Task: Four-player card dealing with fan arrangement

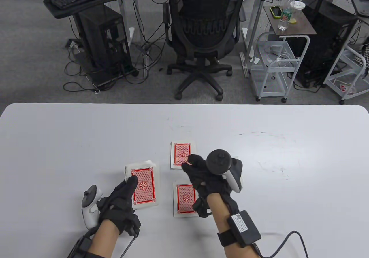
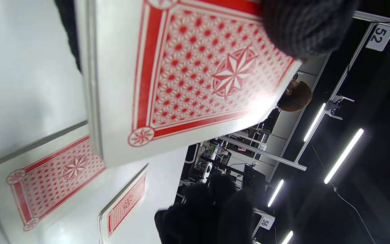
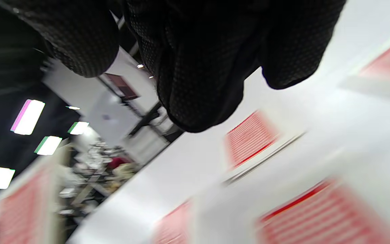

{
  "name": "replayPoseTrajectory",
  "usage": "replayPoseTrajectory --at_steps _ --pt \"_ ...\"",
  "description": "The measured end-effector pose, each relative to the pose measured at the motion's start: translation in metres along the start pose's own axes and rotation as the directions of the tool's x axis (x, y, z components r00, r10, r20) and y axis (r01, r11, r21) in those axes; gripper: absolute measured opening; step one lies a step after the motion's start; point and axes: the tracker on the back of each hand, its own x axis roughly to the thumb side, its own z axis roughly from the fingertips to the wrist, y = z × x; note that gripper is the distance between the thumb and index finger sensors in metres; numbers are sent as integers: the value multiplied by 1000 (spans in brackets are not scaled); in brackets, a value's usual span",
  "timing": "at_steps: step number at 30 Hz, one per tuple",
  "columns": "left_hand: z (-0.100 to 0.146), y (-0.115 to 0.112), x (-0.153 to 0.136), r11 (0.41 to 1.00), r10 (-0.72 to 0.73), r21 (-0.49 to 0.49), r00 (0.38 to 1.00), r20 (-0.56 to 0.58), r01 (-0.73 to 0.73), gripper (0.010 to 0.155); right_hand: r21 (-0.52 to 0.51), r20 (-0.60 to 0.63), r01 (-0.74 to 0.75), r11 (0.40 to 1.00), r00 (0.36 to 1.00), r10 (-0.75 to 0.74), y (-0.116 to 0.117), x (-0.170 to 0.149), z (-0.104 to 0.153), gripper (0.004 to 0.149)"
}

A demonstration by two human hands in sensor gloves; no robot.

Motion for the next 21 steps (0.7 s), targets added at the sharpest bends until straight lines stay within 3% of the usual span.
replayPoseTrajectory --at_steps 2,4,7,9,14,21 --pt "0 -2 -1 1000 -6 -6 1000 -1 6 49 60 41 90 994 995 -92 22 1 2 70" --pt "0 -6 -2 1000 -16 -16 1000 0 16 48 146 2 163 976 986 -166 42 -1 4 77" --pt "1 -12 -2 998 -59 -32 998 0 59 48 120 -12 185 975 983 -185 55 -2 4 69" --pt "2 -15 -3 997 -65 -33 998 -6 64 48 51 -27 133 990 991 -131 57 -2 6 59" --pt "1 -16 -5 997 -67 -37 998 -10 67 49 -25 -53 123 992 991 -125 46 -5 9 60" --pt "0 -17 -3 998 -32 -57 999 -2 32 49 58 -74 316 947 947 -312 38 -23 2 59"
